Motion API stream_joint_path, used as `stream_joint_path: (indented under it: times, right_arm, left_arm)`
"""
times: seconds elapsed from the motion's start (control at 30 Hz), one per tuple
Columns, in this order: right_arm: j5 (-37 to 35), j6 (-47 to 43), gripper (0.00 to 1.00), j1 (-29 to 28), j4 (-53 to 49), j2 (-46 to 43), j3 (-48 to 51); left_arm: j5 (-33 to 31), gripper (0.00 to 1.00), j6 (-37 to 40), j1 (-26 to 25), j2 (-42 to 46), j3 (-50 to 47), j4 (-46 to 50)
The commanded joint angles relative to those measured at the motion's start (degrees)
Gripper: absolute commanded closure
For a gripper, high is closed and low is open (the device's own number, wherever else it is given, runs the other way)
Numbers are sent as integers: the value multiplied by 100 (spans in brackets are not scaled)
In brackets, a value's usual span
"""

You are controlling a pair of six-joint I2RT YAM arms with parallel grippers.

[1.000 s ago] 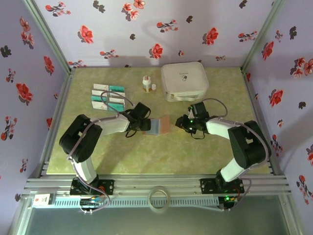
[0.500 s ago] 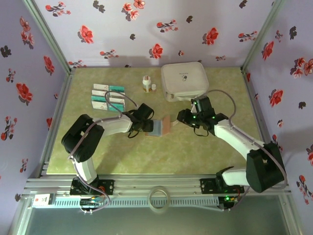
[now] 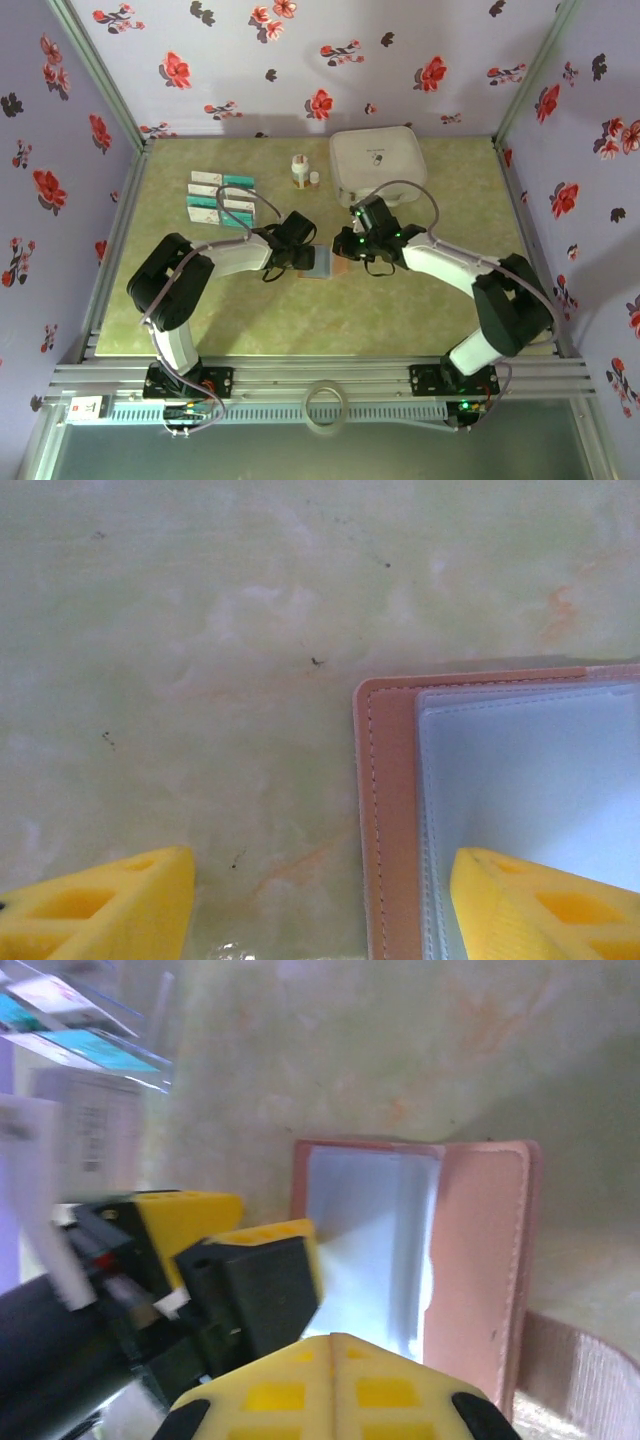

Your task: Put the credit cards into the card holder

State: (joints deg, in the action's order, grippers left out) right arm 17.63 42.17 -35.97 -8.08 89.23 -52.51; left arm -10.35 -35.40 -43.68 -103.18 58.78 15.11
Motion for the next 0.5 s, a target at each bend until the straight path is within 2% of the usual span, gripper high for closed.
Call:
stream_joint_path:
  times: [0.0,0.3,0.4,0.47]
  right_arm:
    - [22,-32,99,91,281,326,218]
    - [96,-65,100,459,643,739,710]
    - [124,-77,100,459,660,873,707]
    - [127,-69,100,459,660,933,707]
  left_arm:
    - [304,31,22,-158,-221,19,335]
    - [381,29,46,-103,177,36,374]
    - [731,28,25,65,460,-5,176]
    - [1193,27,-26,267,583,-82,-108]
